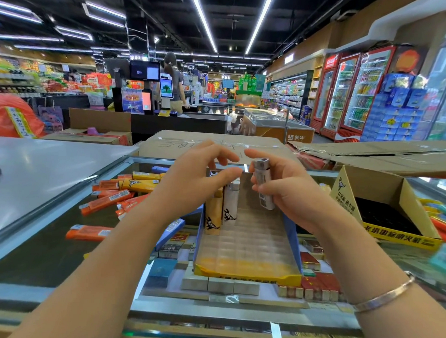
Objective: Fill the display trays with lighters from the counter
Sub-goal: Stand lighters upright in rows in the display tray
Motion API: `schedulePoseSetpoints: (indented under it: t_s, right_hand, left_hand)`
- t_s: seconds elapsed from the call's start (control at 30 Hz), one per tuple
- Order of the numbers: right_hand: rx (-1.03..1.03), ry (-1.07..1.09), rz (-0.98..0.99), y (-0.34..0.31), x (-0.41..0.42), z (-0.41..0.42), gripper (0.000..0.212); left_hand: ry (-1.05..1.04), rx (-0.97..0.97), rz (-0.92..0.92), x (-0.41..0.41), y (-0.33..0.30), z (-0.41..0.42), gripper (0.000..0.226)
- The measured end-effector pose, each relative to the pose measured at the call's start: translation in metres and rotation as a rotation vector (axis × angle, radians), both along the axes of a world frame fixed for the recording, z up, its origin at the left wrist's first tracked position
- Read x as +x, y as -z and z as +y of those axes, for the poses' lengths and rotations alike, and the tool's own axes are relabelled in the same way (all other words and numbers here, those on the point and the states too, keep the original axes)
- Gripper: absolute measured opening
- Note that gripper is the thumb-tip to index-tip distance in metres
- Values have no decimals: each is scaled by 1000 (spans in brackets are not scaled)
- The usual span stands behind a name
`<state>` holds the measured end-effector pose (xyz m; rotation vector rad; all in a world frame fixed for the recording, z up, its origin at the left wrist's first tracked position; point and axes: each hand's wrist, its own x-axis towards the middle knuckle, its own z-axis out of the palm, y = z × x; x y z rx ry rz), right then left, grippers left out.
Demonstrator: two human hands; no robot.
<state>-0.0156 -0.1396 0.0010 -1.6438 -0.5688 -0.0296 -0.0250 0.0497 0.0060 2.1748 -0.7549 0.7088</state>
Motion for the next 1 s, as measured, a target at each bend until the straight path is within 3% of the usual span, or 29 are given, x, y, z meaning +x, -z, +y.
schedulePoseSetpoints:
  t_s: [0.07,0.13,0.23,0.47,0.6,0.7,0.77,0.9,1.0]
  right_hand:
    - [-149,14,-62,2,-2,2,67]
    - [-275,47,-142,3,-2,5,68]
    - [-286,76,-217,4,-1,10,76]
    - [-307,149,-372,9,-3,16,77]
    - [-235,175,-370,4,-4,12,58]
    - [-245,318,-408,-2,0,1,43]
    - [-296,412,-355,-1,7,-7,40]
    - [-374,407,-29,8,18,-12,37]
    - [-365,398,10,12,21,-11,36]
  left_hand:
    - [12,-48,7,-2,2,-5,9]
    - [12,-57,24,-2,4,-8,27]
    - [-32,-13,-1,-1,6,-12,44]
    - [12,-57,68,2,8,-13,1]
    - [68,-157,139,3,6,-9,10]
    - [71,-210,155,4,1,-1,12]
    - [76,-201,141,4,-1,2,18]
    - [59,-102,123,3,0,3,25]
    - [43,-9,92,4,1,2,16]
